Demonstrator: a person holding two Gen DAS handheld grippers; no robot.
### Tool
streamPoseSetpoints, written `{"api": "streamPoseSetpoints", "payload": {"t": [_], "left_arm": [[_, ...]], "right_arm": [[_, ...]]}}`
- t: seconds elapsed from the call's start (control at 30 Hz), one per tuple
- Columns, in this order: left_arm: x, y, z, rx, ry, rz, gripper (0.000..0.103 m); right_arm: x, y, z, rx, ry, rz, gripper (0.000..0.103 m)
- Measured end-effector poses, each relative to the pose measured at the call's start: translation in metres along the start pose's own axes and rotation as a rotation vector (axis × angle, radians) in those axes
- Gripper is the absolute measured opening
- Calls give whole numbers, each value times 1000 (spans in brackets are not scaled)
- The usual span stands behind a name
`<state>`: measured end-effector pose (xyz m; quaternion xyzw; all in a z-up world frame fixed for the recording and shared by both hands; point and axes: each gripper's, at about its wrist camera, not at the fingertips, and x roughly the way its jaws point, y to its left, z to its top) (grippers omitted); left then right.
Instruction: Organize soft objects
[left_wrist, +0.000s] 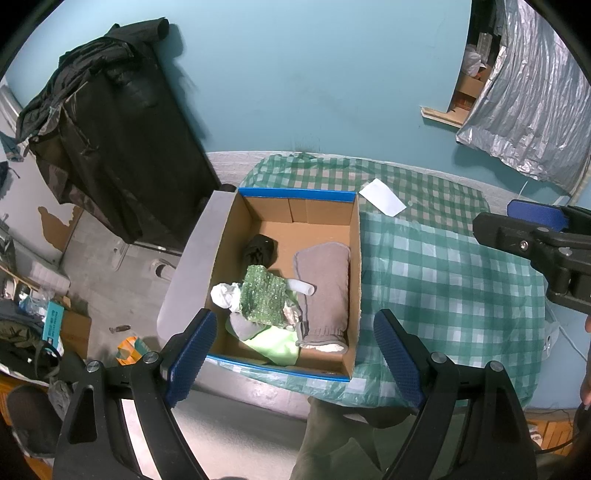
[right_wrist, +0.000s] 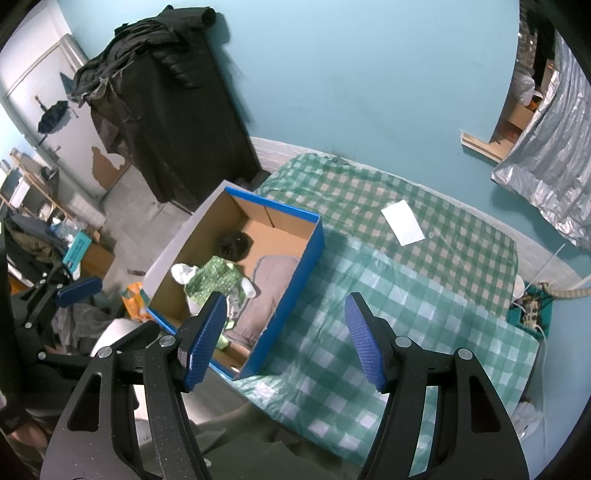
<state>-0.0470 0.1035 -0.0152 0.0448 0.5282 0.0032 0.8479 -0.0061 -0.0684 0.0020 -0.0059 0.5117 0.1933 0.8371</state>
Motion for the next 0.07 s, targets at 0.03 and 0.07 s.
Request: {"api": "streamPoseSetpoints", "payload": {"t": [0.03,0.07], "left_arm": [[0,1,0,0,0,0,88],[0,1,0,0,1,-1,88]], "right_arm": [[0,0,0,0,0,1,66],[0,0,0,1,1,1,66]]}}
